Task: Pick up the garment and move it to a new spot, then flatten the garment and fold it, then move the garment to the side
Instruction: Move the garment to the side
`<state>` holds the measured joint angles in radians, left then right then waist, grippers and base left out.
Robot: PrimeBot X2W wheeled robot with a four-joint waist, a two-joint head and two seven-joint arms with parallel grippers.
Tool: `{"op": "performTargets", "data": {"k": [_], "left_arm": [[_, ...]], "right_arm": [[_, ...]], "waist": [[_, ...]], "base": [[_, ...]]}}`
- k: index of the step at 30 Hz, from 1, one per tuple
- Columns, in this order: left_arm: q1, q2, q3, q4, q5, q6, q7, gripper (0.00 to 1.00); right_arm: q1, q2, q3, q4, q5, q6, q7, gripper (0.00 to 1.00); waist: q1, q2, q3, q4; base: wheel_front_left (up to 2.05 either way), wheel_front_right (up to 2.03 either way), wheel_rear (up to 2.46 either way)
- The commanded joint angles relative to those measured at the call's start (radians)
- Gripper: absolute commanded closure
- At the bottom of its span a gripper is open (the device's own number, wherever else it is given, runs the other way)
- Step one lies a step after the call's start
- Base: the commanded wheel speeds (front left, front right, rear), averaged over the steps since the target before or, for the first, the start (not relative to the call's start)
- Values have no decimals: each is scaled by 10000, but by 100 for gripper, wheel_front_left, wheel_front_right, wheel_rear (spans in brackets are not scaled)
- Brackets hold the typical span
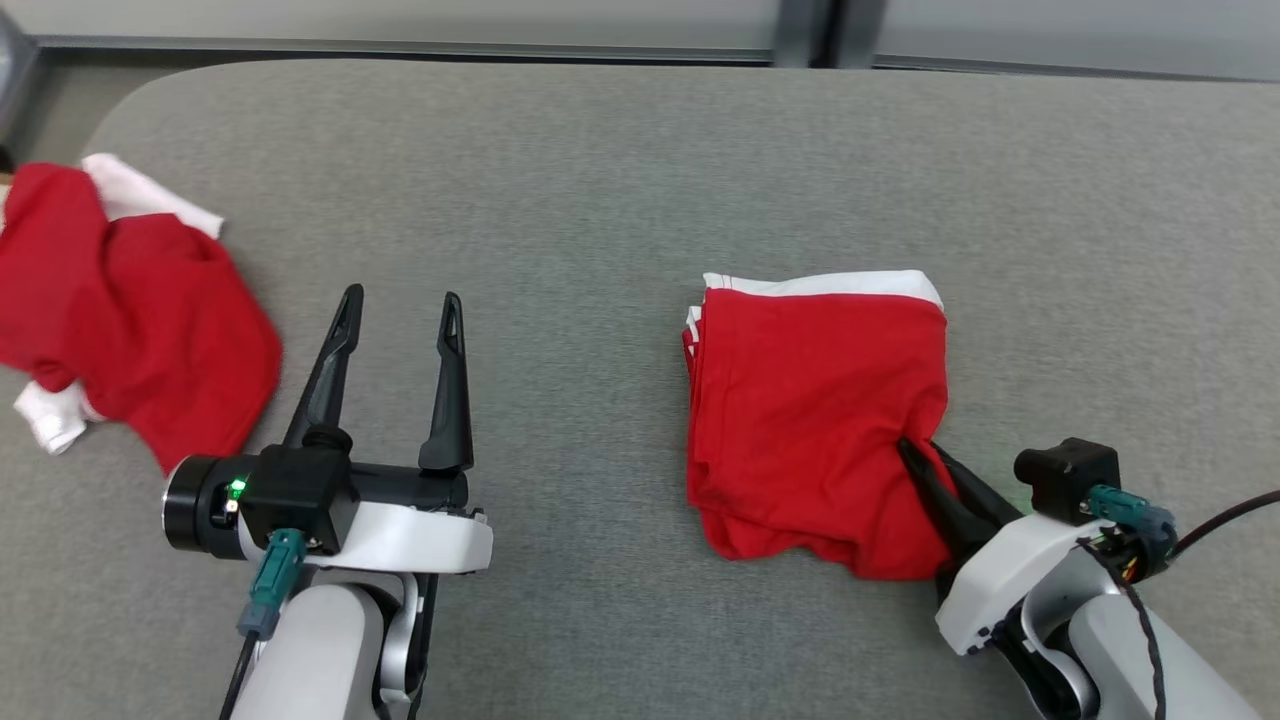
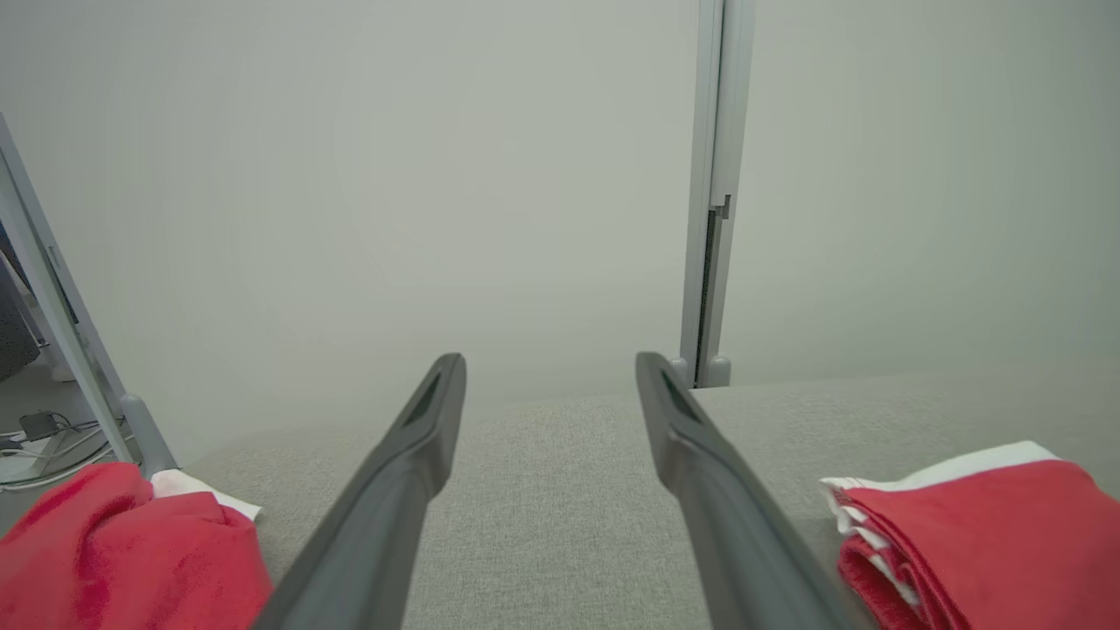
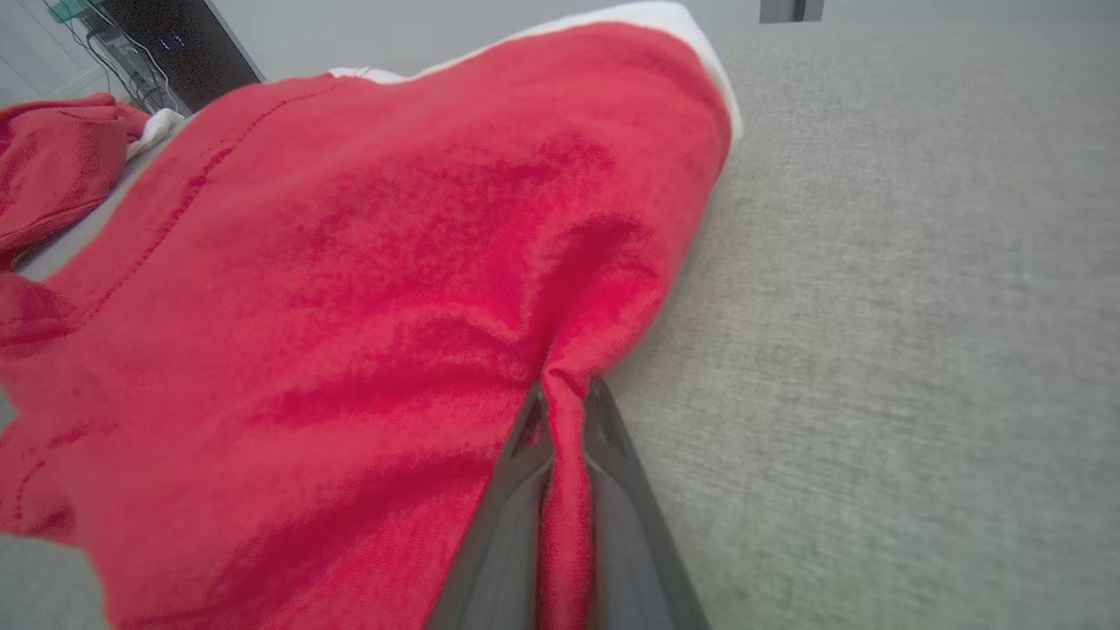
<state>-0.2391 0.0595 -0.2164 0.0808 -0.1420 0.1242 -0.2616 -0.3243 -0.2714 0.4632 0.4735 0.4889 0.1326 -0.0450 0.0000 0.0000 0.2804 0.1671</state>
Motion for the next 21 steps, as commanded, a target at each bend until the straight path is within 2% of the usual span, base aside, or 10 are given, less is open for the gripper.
{"op": "performTargets", "data": {"k": [1,12,17,21], "left_arm": [[-156,89,37,-95,123,23,-43,0],[-801,612,-109,-547,752,-136,95,0],[-1171,859,-285,-918,1006,-209,498,0],[-1579,1045,-463,-1330,1248,-328,889,0]], "right_arm": [[-80,-300,16,172,-96,-34,-69,100],[-1127,-917,816,711,271,-31,-707,100],[-2292,-1274,1322,1187,510,-30,-1058,100],[-3399,-1908,1590,1900,690,-30,-1388,100]], "waist": [[0,0,214,-839],[0,0,1042,-3545],[0,0,1673,-4327],[0,0,2337,-4662]], "base": [[0,0,0],[0,0,0],[0,0,0],[0,0,0]]}}
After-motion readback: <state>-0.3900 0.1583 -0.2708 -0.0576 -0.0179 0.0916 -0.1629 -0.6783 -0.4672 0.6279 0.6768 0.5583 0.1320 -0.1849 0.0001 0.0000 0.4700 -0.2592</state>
